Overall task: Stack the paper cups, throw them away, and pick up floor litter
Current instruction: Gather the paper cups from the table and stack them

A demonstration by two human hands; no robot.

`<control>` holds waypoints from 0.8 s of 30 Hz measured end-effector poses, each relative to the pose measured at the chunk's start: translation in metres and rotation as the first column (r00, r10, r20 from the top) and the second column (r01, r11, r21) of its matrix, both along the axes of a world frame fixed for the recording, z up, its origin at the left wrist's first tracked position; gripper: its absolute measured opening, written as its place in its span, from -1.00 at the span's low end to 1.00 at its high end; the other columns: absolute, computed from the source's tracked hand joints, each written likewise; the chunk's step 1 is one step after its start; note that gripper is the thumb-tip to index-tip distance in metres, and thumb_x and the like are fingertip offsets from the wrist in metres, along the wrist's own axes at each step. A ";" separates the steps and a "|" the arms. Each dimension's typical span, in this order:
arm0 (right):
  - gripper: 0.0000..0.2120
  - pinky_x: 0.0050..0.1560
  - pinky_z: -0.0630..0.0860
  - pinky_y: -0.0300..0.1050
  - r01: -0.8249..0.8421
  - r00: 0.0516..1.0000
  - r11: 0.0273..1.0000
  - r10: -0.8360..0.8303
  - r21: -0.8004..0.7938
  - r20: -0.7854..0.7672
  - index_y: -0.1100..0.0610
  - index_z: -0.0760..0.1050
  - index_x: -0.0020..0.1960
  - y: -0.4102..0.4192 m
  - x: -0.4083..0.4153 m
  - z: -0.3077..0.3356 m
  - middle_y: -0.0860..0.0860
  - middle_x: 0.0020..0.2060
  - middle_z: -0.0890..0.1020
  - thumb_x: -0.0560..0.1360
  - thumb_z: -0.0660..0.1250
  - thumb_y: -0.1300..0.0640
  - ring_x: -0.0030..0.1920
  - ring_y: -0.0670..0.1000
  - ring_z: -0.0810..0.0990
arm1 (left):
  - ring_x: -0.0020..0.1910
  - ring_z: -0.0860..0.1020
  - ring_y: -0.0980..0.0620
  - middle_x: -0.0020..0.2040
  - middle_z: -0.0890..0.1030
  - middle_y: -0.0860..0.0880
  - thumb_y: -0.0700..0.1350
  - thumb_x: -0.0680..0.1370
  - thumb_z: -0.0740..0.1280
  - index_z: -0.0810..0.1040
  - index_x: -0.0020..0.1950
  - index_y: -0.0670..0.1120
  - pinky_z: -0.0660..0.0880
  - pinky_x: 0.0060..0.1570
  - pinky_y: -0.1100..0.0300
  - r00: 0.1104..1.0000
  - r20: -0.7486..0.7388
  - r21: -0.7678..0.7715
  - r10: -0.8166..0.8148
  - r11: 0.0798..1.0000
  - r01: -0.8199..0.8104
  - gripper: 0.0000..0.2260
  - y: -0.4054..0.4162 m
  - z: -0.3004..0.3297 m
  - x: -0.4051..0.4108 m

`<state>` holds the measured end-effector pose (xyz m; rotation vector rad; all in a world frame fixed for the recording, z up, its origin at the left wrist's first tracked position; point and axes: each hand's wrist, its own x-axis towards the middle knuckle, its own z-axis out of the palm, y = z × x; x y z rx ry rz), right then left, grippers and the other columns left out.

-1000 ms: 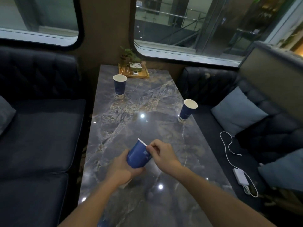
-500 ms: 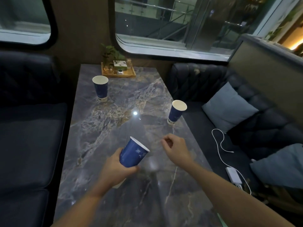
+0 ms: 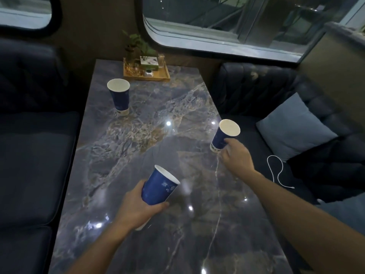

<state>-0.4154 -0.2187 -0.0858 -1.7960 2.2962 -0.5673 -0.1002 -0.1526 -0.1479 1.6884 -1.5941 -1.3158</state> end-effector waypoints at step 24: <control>-0.82 -0.24 0.41 -0.08 0.162 0.981 0.984 -0.152 0.074 -0.121 0.07 0.57 -0.12 -0.066 -0.030 -0.025 0.17 -0.18 0.63 0.46 0.19 0.21 -0.10 0.23 0.53 | -0.18 0.62 0.32 -0.11 0.68 0.13 0.12 0.16 0.65 0.47 0.02 0.22 0.53 -0.25 0.28 0.998 0.042 0.033 0.045 0.998 -0.047 -0.46 -0.022 -0.027 0.008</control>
